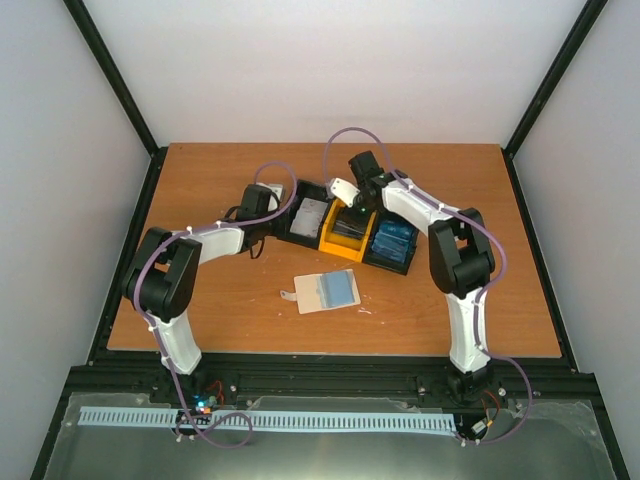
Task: Put the credit cards into the card holder
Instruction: Adjust the storage box at the center of the board, then pick up the credit card from the storage box.
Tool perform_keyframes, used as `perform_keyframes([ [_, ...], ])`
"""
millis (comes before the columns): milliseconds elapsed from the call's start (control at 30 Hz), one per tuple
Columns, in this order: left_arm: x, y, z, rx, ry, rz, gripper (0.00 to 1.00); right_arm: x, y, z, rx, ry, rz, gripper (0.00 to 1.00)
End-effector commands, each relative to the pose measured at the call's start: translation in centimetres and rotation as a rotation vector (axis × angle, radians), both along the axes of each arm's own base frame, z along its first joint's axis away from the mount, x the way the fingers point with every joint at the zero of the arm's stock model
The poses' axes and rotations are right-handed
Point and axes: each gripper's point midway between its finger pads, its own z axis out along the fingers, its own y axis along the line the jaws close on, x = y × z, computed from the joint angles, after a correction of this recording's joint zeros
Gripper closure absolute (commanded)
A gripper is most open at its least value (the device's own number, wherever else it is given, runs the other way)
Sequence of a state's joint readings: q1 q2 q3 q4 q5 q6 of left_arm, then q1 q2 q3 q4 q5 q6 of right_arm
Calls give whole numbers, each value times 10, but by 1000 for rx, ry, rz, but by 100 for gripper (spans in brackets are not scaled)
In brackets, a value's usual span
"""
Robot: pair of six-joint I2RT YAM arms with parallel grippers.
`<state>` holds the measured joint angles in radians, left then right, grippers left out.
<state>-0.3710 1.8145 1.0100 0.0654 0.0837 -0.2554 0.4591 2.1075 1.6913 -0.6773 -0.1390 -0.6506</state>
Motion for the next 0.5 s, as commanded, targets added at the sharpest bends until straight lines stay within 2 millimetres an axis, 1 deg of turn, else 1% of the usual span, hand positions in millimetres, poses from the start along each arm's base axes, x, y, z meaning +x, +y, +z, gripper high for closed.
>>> perform_keyframes([
  [0,-7,-14,12,-110,23,-12,99,5,5,-15,-56,-12,35,53],
  [100,-8,-14,10,-108,28,-10,99,10,1,-26,-92,-17,25,52],
  [333,-8,-14,9,-111,30,-8,99,19,-5,-40,-149,-35,10,50],
  [400,-8,-14,8,-111,31,-10,99,22,-7,-43,-166,-44,2,52],
  [467,-9,-14,8,-109,31,-12,99,27,-10,-45,-182,-61,-13,57],
])
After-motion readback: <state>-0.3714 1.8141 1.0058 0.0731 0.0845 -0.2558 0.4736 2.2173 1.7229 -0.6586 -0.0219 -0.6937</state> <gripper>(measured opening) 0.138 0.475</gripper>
